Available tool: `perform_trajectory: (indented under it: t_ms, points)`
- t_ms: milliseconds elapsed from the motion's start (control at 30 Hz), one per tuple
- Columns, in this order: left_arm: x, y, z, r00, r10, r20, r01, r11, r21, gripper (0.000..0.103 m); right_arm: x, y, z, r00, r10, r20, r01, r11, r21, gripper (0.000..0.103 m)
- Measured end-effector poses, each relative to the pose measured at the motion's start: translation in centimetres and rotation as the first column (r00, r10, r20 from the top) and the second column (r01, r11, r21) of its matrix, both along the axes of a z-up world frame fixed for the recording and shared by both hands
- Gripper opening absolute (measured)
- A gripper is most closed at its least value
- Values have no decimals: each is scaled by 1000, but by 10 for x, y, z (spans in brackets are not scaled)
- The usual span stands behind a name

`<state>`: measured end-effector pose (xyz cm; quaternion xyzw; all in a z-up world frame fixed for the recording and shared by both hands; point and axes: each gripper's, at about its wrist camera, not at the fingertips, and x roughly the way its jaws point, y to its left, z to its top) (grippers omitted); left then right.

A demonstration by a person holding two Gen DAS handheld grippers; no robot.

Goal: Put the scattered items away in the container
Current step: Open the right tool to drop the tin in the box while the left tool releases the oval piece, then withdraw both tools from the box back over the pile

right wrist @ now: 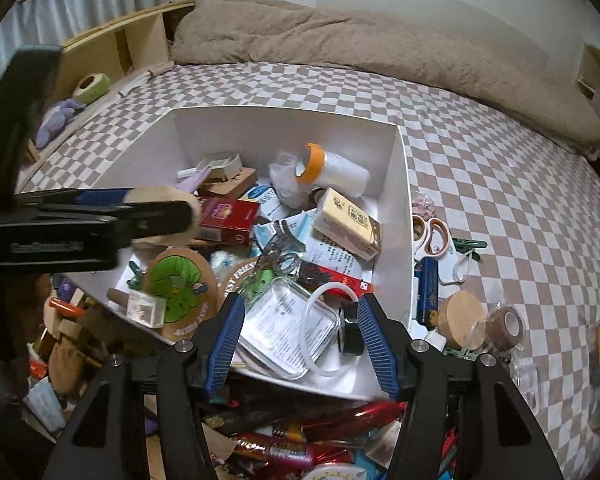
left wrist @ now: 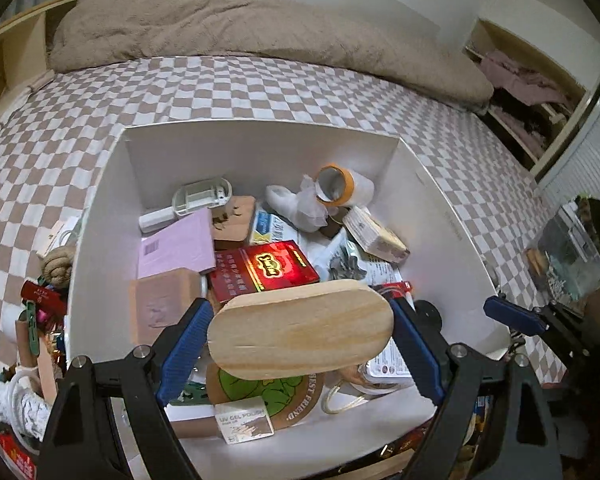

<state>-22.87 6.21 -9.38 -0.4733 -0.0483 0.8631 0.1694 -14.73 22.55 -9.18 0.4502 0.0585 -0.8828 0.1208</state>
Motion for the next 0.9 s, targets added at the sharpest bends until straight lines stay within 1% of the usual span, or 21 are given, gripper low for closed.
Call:
perform_trajectory:
  t_ms: [100,133,167,233,433,633,900]
  points:
    - [-2,3,-2,1000,4,13,-4,1000,4,90,4,0,1,1000,3,-5,-3,1000,-11,59]
    - [-2,3,-2,1000,6,12,-6,1000,4,92,4,1,1,1000,3,-6,-3,1000,-16,59]
    - [-1,3,0,1000,10,4,-10,1000,5,97,5,1,2,1000,2,-7,-3,1000,-22,59]
    - [2,2,4,1000,13,-18,-13,1000,3,102,7,3,3,1000,-1,-10,0,999,-32,59]
    - [16,1,18,998,3,-67,-5,1000,-18,102,12,9,9,999,-20,-27,18,997,-72,59]
    - [35,-6,30,994,-1,-108,-1,1000,-22,102,18,14,17,999,-35,-42,31,994,-102,59]
    - [56,-14,45,990,6,-143,-9,1000,-18,102,30,17,33,996,-43,-76,33,991,-128,59]
